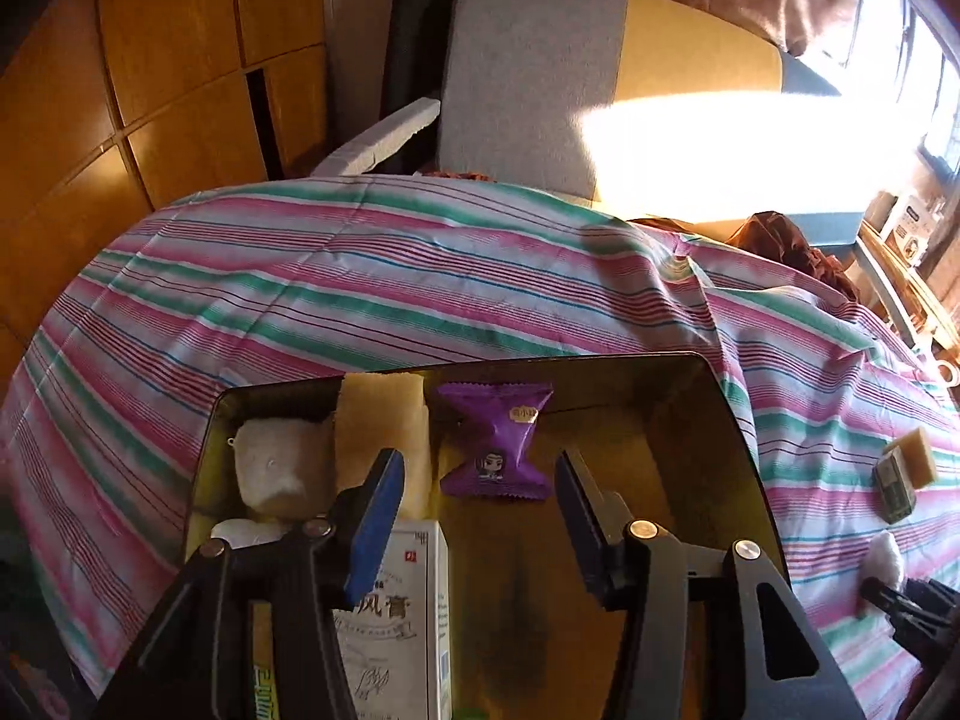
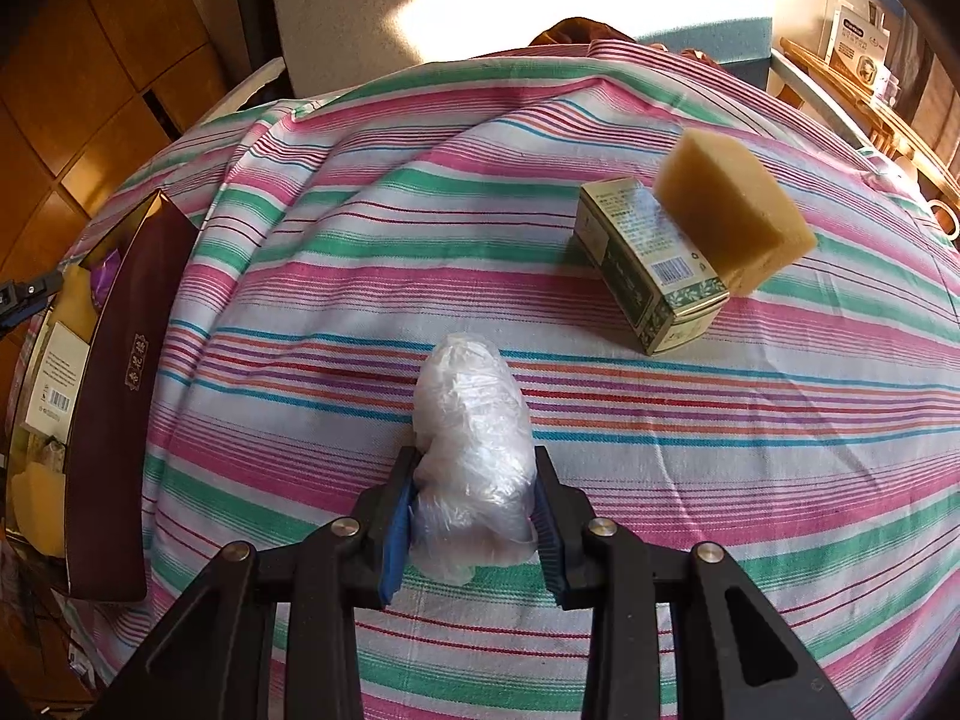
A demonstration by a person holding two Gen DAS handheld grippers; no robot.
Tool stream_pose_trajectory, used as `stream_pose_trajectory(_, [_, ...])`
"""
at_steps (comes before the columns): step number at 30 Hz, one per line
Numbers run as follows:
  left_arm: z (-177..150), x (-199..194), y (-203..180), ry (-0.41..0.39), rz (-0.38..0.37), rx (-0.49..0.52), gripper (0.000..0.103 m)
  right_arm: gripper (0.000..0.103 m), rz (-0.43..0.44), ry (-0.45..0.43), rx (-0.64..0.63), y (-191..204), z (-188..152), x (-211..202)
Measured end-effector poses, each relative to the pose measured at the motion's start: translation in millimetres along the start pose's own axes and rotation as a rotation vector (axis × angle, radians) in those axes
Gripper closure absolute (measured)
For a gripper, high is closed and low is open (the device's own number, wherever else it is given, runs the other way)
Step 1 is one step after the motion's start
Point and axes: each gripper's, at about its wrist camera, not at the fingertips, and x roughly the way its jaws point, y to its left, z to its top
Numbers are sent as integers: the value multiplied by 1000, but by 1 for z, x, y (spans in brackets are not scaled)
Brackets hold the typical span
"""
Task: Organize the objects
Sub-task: 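Carry the clear plastic bundle into the gold tray and open the right tool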
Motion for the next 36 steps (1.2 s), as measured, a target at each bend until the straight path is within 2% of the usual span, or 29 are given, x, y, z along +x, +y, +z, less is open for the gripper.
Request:
stream_pose_trajectory(9, [-43,-83,-7,-137,5,72,46,68,-25,-19,-18,2,-2,-1])
stream_pose_trajectory(16, [-71,-121,0,-186,0,71,44,68,-54,-33,-35,7,-4,-1])
stream_pose_trajectory(27, [-99,-142,16,-202,10,83,42,69,-114,-8,-44,16,-6,-4])
stream_pose_trajectory(31, [-105,-142,24,-195,11,72,42,69,-74,-26,-29,33,-4,-14])
stream_pose_trajectory(36, [-110,-141,36,-187,14,47,42,69,6,-82,-73,79,4,-35])
